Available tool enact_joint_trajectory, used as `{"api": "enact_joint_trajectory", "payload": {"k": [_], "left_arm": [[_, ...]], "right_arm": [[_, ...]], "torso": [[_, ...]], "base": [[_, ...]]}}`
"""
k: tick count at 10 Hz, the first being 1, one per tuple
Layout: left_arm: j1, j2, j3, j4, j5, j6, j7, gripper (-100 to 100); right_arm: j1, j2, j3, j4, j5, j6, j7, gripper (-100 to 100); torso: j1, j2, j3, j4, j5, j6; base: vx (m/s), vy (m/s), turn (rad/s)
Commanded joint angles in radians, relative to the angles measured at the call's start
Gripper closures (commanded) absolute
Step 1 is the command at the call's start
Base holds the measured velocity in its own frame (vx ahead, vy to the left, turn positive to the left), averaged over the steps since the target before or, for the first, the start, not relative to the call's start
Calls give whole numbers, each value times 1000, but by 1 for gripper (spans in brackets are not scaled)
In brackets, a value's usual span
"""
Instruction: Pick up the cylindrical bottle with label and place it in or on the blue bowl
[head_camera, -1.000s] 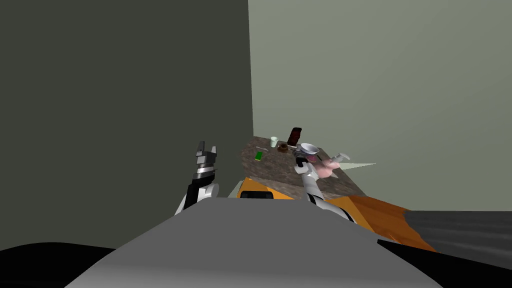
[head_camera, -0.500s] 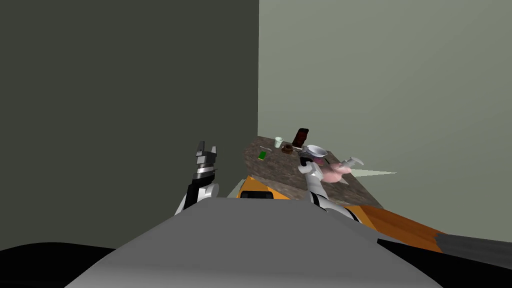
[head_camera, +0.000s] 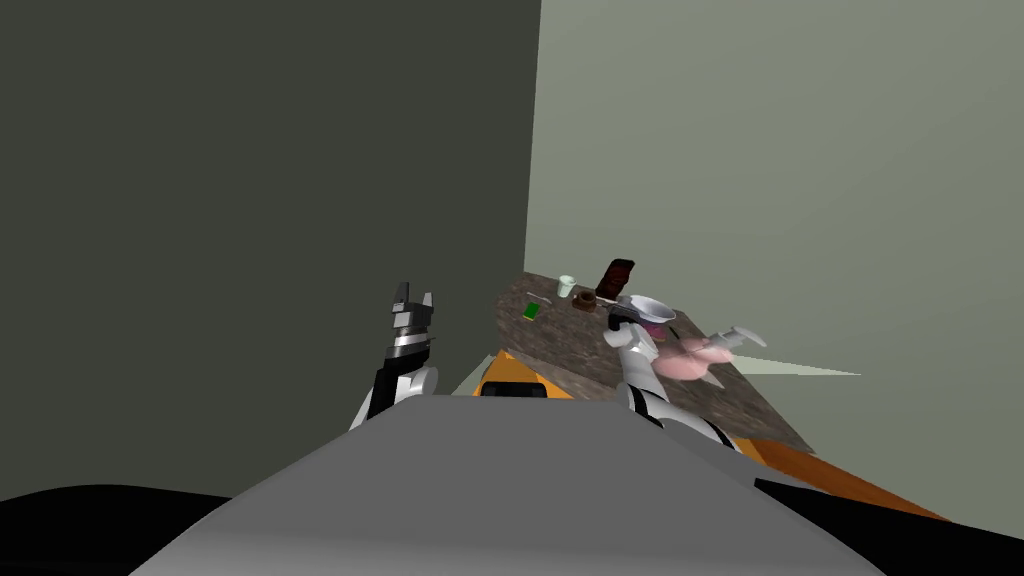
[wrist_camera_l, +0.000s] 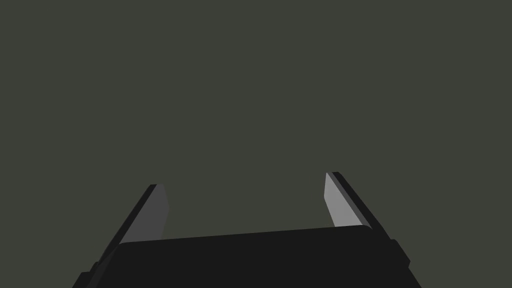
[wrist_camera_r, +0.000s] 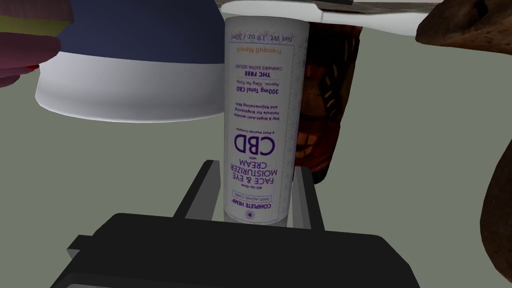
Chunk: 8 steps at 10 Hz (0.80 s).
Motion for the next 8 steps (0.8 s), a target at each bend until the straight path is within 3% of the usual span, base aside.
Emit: {"api": "enact_joint_trajectory", "payload": {"k": [1, 4, 8], "left_arm": [[0, 0, 0, 0, 0, 0, 0, 0], [0, 0, 0, 0, 0, 0, 0, 0], [0, 0, 0, 0, 0, 0, 0, 0]], "right_arm": [[-14, -17, -35, 24, 46, 44, -41, 100], [-12, -58, -56, 34, 83, 119, -104, 100], [-9, -79, -65, 38, 101, 194, -134, 100]], "torso": [[0, 0, 0, 0, 0, 0], [0, 0, 0, 0, 0, 0], [1, 0, 0, 0, 1, 0]], "base": [[-12, -8, 182], [-10, -16, 231], [-5, -8, 83]]}}
